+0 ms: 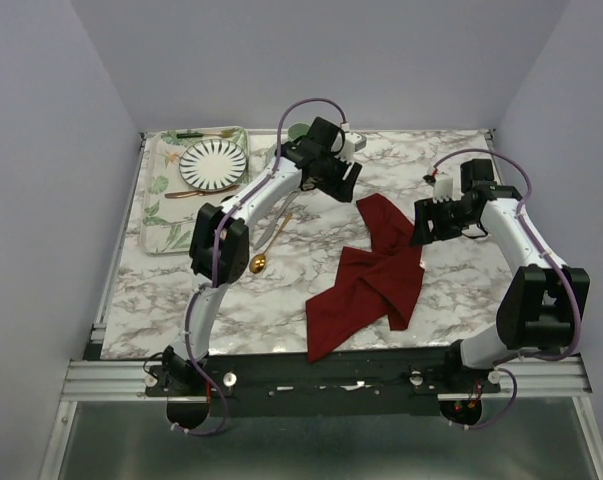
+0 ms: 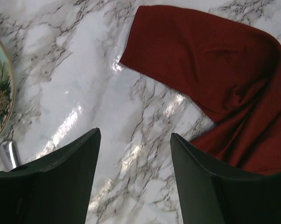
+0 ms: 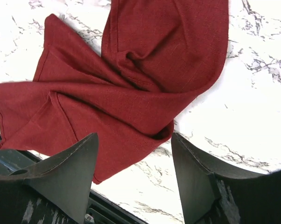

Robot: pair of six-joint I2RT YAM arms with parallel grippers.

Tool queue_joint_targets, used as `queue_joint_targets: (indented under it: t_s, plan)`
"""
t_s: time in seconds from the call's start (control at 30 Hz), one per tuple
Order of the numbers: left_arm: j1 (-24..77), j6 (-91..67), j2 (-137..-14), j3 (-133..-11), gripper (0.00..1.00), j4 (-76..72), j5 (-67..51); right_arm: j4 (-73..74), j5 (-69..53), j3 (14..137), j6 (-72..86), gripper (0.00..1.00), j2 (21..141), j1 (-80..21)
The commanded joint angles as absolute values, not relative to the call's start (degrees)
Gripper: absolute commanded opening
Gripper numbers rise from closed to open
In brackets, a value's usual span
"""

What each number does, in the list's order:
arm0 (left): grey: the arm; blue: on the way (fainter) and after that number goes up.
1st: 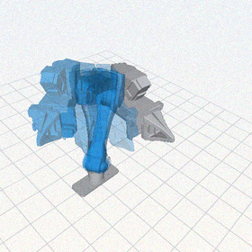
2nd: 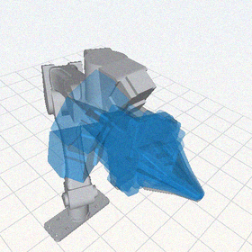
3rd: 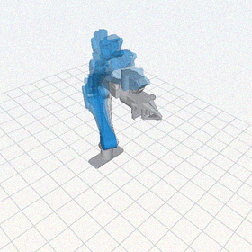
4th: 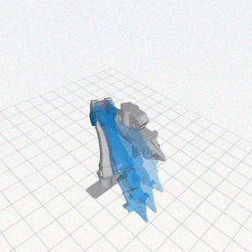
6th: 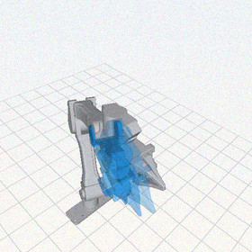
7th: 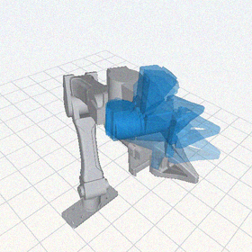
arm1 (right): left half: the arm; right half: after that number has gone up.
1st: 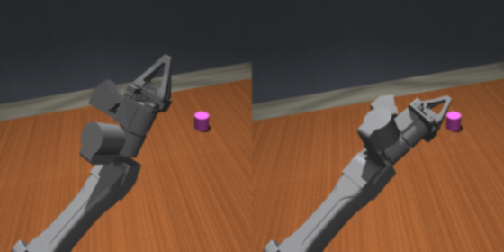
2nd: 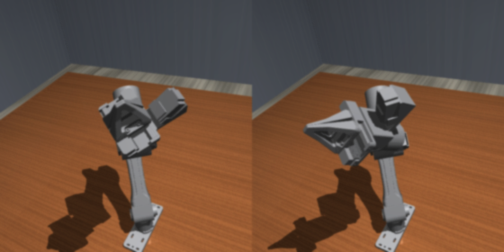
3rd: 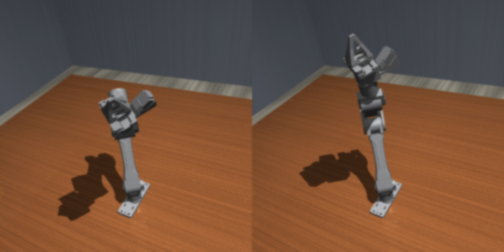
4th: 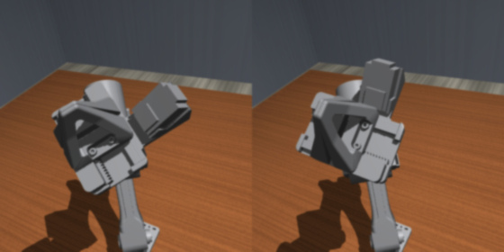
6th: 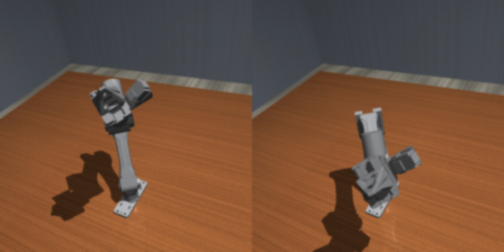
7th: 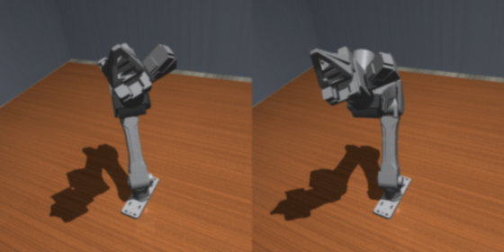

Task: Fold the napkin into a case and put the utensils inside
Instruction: Pick up the crumpled napkin from the center of the board.

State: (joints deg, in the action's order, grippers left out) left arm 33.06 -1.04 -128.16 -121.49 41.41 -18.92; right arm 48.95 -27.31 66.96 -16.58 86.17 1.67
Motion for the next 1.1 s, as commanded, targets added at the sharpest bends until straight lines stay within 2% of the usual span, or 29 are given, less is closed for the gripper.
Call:
queue_joint_targets:
  t_s: [0.0, 0.37, 0.73, 0.87, 1.07]
  plan:
    - [34.19, -4.83, -134.55, -128.49, 0.73, 35.95, -19.25, 48.78, -28.21, 70.22, -15.03, 0.72, 86.92, 2.9]
    - [35.6, -7.56, -146.33, -135.0, 0.74, 31.47, -14.85, 52.21, -31.55, 74.17, -14.33, 0.72, 87.8, 5.97]
    - [35.68, -12.13, -151.69, -136.93, 0.74, 30.85, -20.74, 55.45, -34.19, 77.78, -13.71, 0.73, 87.45, 7.73]
    - [35.6, -13.44, -153.01, -137.9, 0.72, 29.89, -21.09, 56.25, -34.8, 78.31, -13.62, 0.73, 87.36, 7.91]
    - [35.6, -15.82, -155.47, -139.04, 0.61, 28.48, -24.43, 56.95, -34.45, 78.75, -13.97, 0.73, 87.71, 8.44]
